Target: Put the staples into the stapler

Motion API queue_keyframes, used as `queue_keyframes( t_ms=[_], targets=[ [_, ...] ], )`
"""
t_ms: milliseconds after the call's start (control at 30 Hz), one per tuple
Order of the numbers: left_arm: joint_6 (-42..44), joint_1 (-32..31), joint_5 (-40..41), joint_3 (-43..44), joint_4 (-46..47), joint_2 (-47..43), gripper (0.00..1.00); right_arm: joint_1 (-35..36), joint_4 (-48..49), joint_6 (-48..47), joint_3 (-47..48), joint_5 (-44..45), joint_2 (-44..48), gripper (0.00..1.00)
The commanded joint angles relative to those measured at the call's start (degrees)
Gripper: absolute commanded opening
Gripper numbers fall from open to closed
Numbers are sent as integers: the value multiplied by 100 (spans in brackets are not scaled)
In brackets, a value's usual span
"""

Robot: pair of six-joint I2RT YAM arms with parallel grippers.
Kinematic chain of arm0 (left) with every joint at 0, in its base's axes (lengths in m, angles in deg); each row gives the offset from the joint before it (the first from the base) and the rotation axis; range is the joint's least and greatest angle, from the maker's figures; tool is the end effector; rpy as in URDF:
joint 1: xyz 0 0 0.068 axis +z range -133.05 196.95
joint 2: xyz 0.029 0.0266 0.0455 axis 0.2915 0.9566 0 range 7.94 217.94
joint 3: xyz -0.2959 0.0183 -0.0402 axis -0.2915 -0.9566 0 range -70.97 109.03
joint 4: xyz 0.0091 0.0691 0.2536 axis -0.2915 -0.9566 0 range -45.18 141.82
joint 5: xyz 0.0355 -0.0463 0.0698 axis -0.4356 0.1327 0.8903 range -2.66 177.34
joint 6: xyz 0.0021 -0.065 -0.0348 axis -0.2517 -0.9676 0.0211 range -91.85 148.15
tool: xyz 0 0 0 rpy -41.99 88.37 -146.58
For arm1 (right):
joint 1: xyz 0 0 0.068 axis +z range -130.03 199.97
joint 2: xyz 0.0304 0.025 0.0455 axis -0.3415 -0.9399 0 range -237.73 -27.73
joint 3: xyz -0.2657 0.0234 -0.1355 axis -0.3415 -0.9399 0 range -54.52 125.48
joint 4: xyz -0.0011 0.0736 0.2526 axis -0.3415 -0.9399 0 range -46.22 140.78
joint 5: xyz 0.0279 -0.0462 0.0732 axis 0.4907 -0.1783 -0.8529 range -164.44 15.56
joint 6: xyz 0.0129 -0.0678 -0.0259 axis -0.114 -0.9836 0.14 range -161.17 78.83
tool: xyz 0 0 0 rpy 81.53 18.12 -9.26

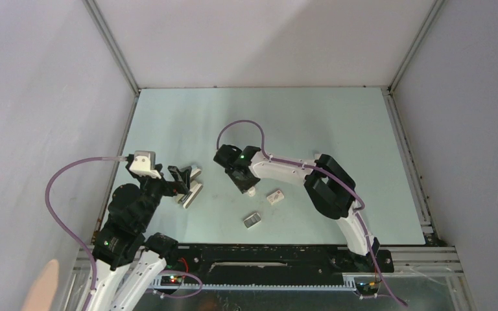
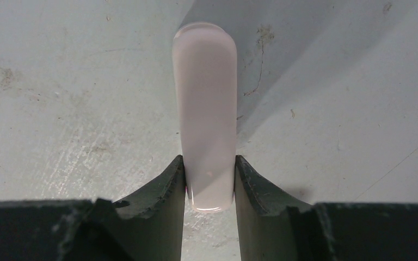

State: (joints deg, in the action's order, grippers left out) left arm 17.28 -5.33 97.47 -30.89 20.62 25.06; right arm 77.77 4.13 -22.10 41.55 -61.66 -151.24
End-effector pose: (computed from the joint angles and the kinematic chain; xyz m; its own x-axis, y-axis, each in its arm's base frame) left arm 0.0770 -0.0199 0.3314 -0.1702 -0.1309 -0.9767 0.1833 0.9696 -0.1619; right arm 0.2588 0.3856 0.1668 -0.7433 -0.5827 -0.3286 -0.5820 0.8055 -0.1116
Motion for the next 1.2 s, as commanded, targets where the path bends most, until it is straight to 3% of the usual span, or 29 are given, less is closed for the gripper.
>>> queue_keyframes(
  t_ms=[0, 300, 667, 733, 933, 1167],
  targets=[
    [129, 57, -79, -8, 172, -16, 100, -178, 390, 184, -249, 75, -204, 6],
    [129, 61, -66, -17, 166, -52, 100, -1191, 247, 57, -827, 554, 1083, 8],
    [129, 66, -2, -17, 144, -69, 100, -2653, 513, 116, -1602, 568, 1332, 13],
    [129, 66, 27, -16, 133, -73, 100, -2767, 539, 152, -1635, 528, 1336, 19],
    [121, 66, 55, -9, 124, -69, 100, -2715, 519, 175, -1654, 477, 1775, 56],
    [100, 66, 477, 75, 42, -188, 100, -2539, 465, 171, -1811, 751, 3017, 77]
  ],
)
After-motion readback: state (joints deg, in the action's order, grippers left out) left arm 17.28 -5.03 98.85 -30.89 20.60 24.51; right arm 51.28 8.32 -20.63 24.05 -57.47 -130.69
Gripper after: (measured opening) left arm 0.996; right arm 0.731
